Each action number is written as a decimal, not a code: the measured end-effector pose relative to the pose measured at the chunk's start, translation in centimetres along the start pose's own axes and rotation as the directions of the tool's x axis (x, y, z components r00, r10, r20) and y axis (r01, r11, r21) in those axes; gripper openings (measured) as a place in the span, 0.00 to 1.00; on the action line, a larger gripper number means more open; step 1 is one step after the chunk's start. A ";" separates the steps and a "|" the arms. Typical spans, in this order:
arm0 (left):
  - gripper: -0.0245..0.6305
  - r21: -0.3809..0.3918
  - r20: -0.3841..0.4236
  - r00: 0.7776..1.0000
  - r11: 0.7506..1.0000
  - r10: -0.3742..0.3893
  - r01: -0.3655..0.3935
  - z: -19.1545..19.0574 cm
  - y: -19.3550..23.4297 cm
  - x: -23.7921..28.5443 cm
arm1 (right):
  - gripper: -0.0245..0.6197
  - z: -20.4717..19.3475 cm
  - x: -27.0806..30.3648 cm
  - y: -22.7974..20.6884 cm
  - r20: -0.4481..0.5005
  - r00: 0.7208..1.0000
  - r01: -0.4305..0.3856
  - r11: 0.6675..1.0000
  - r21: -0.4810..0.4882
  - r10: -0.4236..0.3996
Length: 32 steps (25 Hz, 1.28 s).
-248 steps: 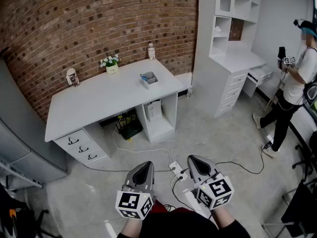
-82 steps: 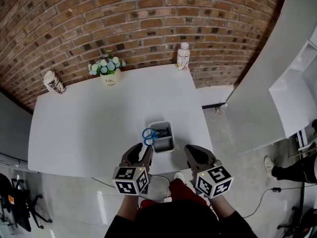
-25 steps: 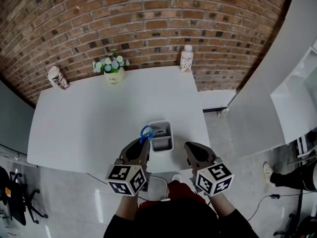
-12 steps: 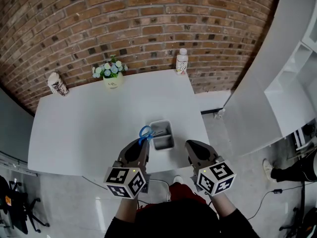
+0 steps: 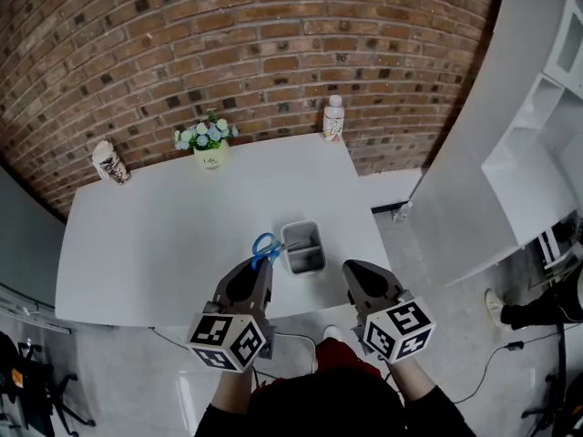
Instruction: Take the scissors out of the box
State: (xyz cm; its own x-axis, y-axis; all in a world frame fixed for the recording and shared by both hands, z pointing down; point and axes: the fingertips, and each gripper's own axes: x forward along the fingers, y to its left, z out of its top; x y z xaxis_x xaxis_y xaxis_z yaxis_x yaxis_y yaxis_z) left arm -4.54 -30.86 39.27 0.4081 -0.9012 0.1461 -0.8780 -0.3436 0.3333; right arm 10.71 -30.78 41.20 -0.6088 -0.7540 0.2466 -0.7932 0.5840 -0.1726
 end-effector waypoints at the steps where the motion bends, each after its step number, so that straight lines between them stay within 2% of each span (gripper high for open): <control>1: 0.10 -0.001 0.002 1.000 1.000 -0.003 0.003 0.0 0.0 -0.2 | 0.05 0.0 -0.1 0.2 0.002 1.000 0.003 1.000 -0.002 -0.003; 20: 0.10 0.000 0.023 0.998 0.998 -0.059 0.059 0.3 -0.3 -3.8 | 0.05 -0.3 -2.2 3.3 0.031 0.998 0.050 0.998 -0.029 -0.049; 32: 0.10 0.007 0.037 0.996 0.997 -0.076 0.075 0.3 -0.6 -6.7 | 0.05 -0.8 -3.1 5.4 0.038 0.998 0.045 0.998 -0.040 -0.043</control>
State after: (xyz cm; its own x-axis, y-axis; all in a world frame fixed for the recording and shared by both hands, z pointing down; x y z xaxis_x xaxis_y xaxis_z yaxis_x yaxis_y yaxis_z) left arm -6.84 -24.69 37.86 0.4638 -0.8817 0.0862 -0.8464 -0.4122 0.3370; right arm 8.31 -24.98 40.24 -0.5742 -0.7893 0.2175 -0.8183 0.5614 -0.1230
